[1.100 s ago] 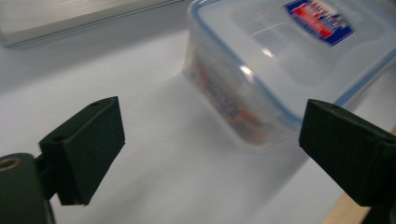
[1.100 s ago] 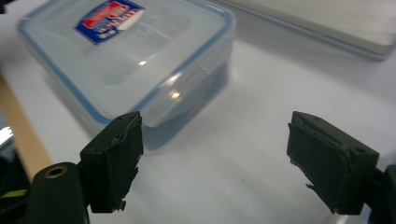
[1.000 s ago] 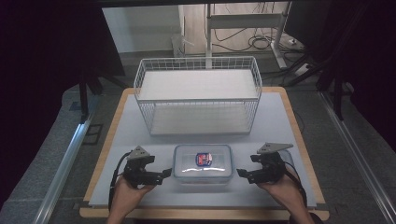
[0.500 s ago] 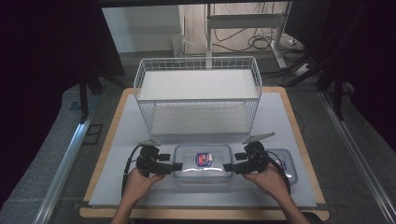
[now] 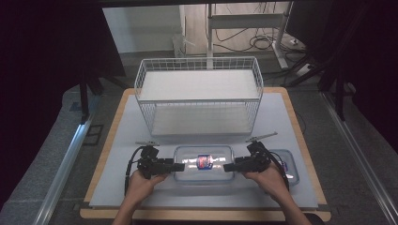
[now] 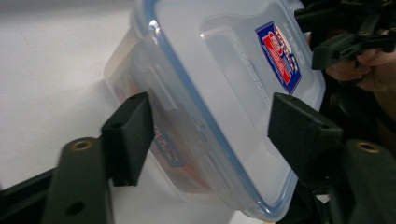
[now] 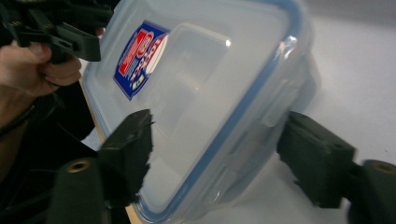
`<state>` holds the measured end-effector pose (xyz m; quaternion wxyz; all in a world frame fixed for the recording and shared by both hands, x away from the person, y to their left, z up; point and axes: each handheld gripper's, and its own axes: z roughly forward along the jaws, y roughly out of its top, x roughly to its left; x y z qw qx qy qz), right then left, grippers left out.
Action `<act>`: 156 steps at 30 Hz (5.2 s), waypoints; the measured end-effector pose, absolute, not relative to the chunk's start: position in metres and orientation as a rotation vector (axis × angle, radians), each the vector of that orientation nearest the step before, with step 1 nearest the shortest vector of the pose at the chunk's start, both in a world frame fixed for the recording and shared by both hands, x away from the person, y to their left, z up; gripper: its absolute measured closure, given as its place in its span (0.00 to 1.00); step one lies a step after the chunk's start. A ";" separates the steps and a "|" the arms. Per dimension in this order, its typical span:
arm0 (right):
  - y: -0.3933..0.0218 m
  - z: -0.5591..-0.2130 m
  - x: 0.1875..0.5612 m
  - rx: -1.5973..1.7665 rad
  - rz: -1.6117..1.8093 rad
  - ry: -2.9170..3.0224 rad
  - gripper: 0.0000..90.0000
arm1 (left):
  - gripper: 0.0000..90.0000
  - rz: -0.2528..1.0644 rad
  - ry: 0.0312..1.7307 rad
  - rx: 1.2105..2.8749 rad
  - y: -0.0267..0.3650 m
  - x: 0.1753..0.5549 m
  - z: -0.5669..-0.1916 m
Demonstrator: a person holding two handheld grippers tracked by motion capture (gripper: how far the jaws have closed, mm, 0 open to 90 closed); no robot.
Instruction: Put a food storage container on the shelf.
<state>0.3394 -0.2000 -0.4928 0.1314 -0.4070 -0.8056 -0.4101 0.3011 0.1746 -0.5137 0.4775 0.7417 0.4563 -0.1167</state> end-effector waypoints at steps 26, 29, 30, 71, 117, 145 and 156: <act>-0.217 -0.491 0.318 -1.164 -1.328 -2.265 0.54 | 0.52 -0.312 1.089 1.672 0.186 0.279 -0.524; -0.217 -0.492 0.317 -1.161 -1.327 -2.262 0.54 | 0.53 -0.315 1.093 1.674 0.186 0.279 -0.523; -0.217 -0.491 0.317 -1.160 -1.326 -2.266 0.54 | 0.53 -0.321 1.093 1.672 0.186 0.279 -0.523; -0.221 -0.483 0.316 -1.202 -1.441 -2.152 0.60 | 0.60 -0.282 1.116 1.664 0.187 0.275 -0.501; -0.196 -0.341 0.396 -1.067 -1.709 -2.186 0.61 | 0.59 -0.055 1.030 1.615 0.212 0.350 -0.346; -0.197 -0.308 0.478 -1.210 -1.736 -2.096 0.60 | 0.58 -0.095 1.086 1.554 0.206 0.439 -0.324; -0.196 -0.312 0.492 -1.241 -1.730 -2.050 0.60 | 0.58 -0.086 1.107 1.540 0.206 0.445 -0.324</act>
